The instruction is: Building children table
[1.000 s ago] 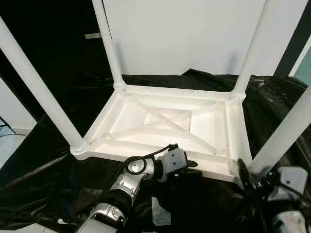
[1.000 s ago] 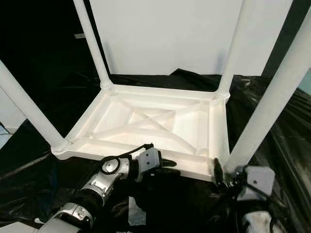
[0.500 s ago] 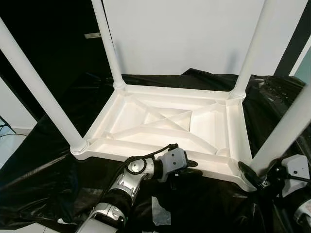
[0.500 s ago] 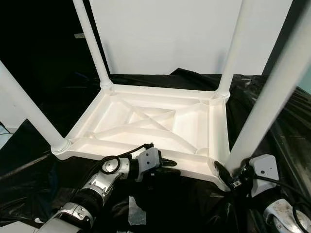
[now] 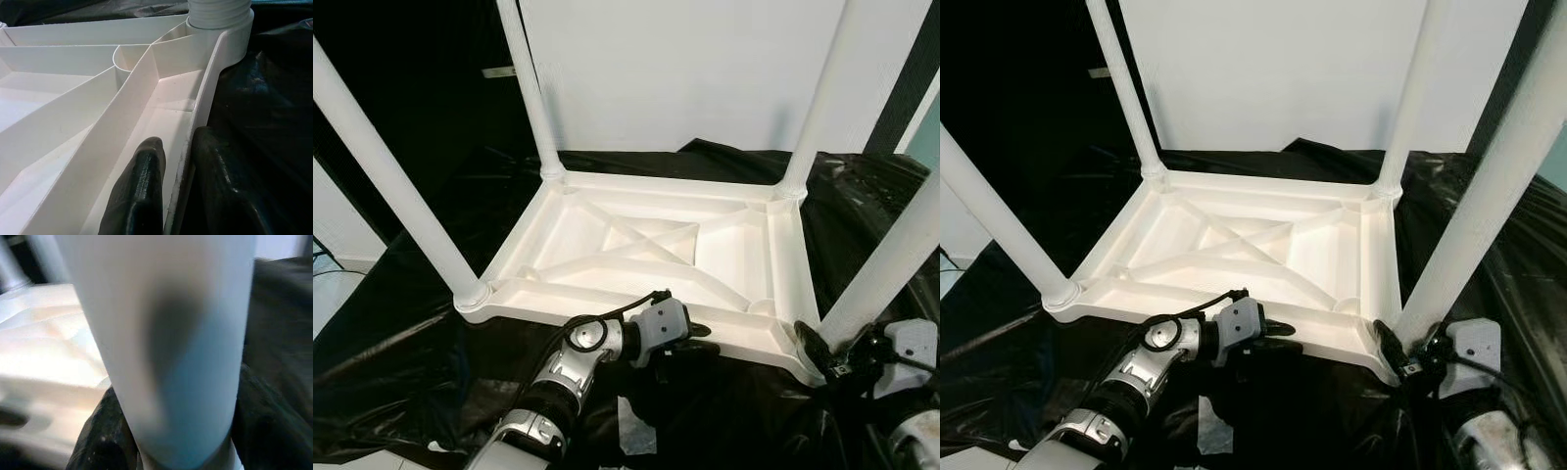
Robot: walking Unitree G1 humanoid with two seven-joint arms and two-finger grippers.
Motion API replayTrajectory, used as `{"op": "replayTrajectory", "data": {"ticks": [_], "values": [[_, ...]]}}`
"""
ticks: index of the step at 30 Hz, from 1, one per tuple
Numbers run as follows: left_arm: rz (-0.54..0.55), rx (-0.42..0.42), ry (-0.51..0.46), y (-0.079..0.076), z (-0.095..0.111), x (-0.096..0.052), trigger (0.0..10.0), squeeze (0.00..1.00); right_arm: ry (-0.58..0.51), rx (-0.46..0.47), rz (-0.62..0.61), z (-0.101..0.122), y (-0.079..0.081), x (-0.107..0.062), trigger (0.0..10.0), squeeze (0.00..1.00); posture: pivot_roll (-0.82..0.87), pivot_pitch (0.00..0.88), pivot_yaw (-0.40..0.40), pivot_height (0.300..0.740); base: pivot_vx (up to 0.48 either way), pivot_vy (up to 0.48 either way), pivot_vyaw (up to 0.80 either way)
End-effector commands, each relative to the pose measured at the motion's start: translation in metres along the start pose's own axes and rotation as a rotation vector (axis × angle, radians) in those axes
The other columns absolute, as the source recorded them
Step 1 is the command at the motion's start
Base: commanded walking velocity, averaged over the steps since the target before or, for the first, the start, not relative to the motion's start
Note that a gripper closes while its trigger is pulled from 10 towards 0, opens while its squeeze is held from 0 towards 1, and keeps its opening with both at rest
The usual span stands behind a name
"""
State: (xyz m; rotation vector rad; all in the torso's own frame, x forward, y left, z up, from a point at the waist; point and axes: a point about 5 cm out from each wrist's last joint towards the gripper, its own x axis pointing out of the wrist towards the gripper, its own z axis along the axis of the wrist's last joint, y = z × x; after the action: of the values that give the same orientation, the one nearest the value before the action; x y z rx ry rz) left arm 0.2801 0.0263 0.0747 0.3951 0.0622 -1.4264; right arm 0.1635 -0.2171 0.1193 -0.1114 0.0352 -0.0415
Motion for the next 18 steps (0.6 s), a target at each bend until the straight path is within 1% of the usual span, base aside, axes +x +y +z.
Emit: {"op": "replayTrajectory", "data": {"ticks": [1, 2, 3, 7, 10, 14, 15, 18], "values": [[0.132, -0.123, 0.125, -0.013, -0.034, -0.004, 10.0, 0.00, 0.062, -0.032, -0.060, -0.013, 0.000, -0.006, 0.0, 0.00, -0.14, 0.000, 0.033, 0.740, 0.000, 0.000, 0.00], [0.131, -0.123, 0.128, -0.014, -0.035, -0.005, 10.0, 0.00, 0.025, -0.029, -0.153, -0.009, 0.004, -0.009, 0.0, 0.00, -0.14, 0.000, 0.033, 0.740, 0.000, 0.000, 0.00], [0.131, -0.123, 0.128, -0.014, -0.035, -0.005, 10.0, 0.00, 0.025, -0.029, -0.153, -0.009, 0.004, -0.009, 0.0, 0.00, -0.14, 0.000, 0.033, 0.740, 0.000, 0.000, 0.00], [0.123, -0.119, 0.140, -0.014, -0.038, -0.011, 10.0, 0.00, 0.000, -0.024, -0.274, -0.004, 0.005, -0.011, 0.0, 0.00, -0.13, 0.000, 0.050, 0.740, 0.000, 0.000, 0.00], [0.113, -0.111, 0.149, -0.014, -0.039, -0.013, 10.0, 0.00, 0.004, -0.016, -0.303, -0.005, 0.007, -0.011, 0.0, 0.00, -0.12, 0.000, 0.052, 0.740, 0.000, 0.000, 0.00], [0.121, -0.108, 0.142, -0.012, -0.037, -0.012, 10.0, 0.00, 0.013, 0.000, -0.267, -0.008, 0.011, -0.009, 0.0, 0.00, -0.12, 0.000, 0.039, 0.740, 0.000, 0.000, 0.00], [0.124, -0.108, 0.139, -0.012, -0.036, -0.010, 10.0, 0.00, 0.012, 0.002, -0.245, -0.007, 0.012, -0.007, 10.0, 0.00, -0.12, 0.000, 0.031, 0.740, 0.000, 0.000, 0.00], [0.130, -0.111, 0.133, -0.012, -0.035, -0.008, 10.0, 0.00, 0.011, -0.005, -0.218, -0.008, 0.013, -0.004, 10.0, 0.00, -0.12, 0.000, 0.021, 0.740, 0.000, 0.000, 0.00]]}}
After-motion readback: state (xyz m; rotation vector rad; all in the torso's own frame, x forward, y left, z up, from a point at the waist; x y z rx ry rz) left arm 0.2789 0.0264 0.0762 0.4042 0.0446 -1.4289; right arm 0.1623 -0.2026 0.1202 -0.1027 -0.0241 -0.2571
